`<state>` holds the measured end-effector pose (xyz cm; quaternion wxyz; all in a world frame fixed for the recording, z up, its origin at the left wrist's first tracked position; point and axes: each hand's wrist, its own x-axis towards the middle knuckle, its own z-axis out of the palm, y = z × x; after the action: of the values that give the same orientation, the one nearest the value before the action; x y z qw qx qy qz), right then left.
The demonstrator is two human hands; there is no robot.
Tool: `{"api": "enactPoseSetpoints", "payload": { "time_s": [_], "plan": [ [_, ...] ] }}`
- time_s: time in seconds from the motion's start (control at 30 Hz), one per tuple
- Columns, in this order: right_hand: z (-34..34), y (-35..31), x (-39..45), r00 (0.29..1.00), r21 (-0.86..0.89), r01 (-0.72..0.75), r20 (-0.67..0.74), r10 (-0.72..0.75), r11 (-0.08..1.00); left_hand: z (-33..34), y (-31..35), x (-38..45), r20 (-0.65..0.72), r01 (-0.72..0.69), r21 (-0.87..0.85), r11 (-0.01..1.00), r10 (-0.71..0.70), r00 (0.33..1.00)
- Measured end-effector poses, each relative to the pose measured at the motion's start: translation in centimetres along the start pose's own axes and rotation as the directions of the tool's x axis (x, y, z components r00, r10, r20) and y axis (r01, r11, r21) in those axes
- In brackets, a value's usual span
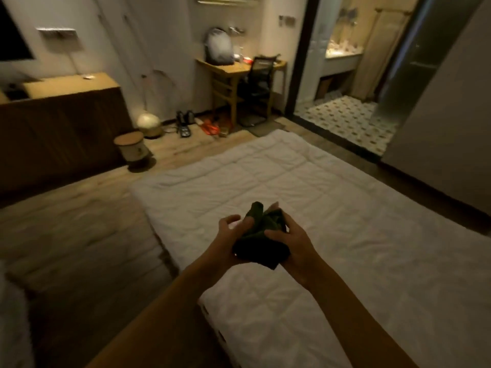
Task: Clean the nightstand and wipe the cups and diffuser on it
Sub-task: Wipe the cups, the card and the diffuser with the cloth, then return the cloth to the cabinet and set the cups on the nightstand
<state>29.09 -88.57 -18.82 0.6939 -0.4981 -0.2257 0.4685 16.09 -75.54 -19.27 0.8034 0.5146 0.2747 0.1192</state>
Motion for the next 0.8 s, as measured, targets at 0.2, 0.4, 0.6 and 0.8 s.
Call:
{"api": "enactPoseSetpoints", "payload": {
  "time_s": [0.2, 0.4, 0.6, 0.8],
  "plan": [
    [10.6, 2.2, 8.8, 0.979, -0.122, -0.067, 0.185, 0.089, 0.99, -11.7, 5.0, -2.7, -0.147, -0.219, 0.222, 0.95, 0.254, 0.956],
    [21.2, 5.9, 16.7, 0.94, -0.224, -0.134, 0.281, 0.196, 0.965, -24.7, 7.9, -4.7, -0.558, -0.227, -0.269, 0.936, 0.041, 0.829],
    [29.6, 10.0, 25.3, 0.899, -0.216, -0.223, 0.331, 0.286, 0.951, -35.6, 10.6, -5.3, -0.431, -0.257, -0.464, 0.848, 0.038, 0.902],
    [36.1, 13.9, 37.7, 0.864, -0.305, -0.2, 0.393, 0.314, 0.931, -46.6, 14.5, -1.4, -0.54, -0.202, -0.263, 0.944, 0.029, 0.841]
  ]
}}
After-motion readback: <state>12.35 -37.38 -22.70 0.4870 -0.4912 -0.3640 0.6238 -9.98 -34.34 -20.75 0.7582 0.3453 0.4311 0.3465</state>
